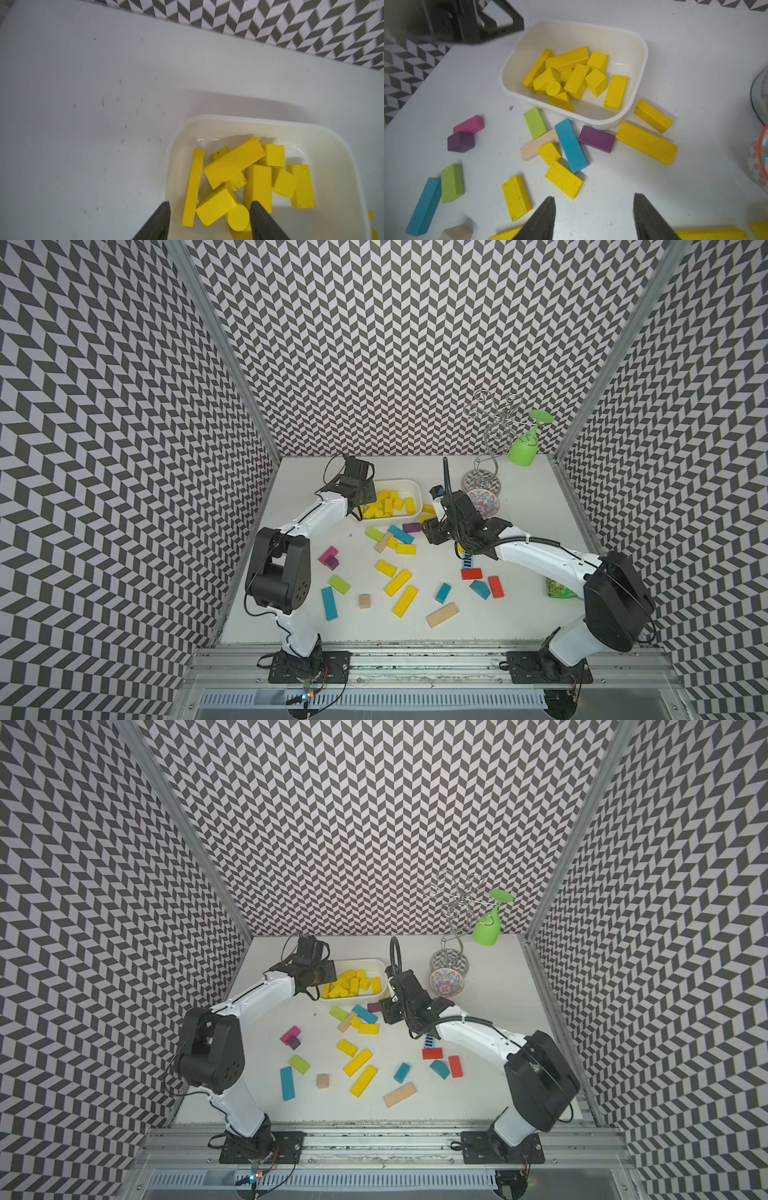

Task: Pick out the yellow building blocks
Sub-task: Place the building block in the storage box.

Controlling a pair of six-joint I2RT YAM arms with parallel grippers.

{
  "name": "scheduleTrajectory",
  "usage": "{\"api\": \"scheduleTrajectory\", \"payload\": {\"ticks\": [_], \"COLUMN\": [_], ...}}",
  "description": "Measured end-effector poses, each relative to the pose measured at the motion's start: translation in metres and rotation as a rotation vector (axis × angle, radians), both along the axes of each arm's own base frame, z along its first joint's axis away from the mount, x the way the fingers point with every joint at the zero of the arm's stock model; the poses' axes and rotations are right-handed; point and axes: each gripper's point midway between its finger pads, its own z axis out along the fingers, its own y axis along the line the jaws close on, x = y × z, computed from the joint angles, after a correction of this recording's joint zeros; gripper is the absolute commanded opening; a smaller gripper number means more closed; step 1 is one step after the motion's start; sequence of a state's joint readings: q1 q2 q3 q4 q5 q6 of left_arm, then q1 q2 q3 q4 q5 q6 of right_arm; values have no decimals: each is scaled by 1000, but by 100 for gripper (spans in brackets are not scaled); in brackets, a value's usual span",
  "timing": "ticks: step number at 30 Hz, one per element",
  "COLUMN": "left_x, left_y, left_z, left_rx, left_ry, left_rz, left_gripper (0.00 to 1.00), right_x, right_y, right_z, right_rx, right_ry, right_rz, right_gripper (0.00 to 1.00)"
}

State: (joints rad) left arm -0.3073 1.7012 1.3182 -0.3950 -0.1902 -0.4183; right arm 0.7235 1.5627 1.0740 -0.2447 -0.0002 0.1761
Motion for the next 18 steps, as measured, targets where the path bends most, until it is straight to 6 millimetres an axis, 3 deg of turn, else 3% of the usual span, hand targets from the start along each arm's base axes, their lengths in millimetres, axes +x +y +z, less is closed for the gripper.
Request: {"api": "scheduleTrajectory", "payload": {"ticks": [3, 6, 9, 12, 18], "left_x": [-21, -45, -68, -91, -128], "left_y": [4, 8, 13, 20, 39], "left_z": [40, 61, 59, 46, 37], "left_rx": [-59, -114, -157, -190, -249], "left_ry": [-105, -173, -193, -185, -206], "left_rz": [7, 10, 21, 45, 133], "left_gripper": [61, 61, 60, 59, 58], "right_x": [-27, -64, -101, -125, -128], "right_y": [18, 41, 55, 57, 69], "right_z": [-3, -12, -28, -44, -59], "right_rx": [-23, -68, -106, -148, -256], "right_ry": [-20, -63, -102, -140, -249], "right_rz": [157, 347, 544, 709, 913], "right_gripper": [62, 64, 66, 67, 66]}}
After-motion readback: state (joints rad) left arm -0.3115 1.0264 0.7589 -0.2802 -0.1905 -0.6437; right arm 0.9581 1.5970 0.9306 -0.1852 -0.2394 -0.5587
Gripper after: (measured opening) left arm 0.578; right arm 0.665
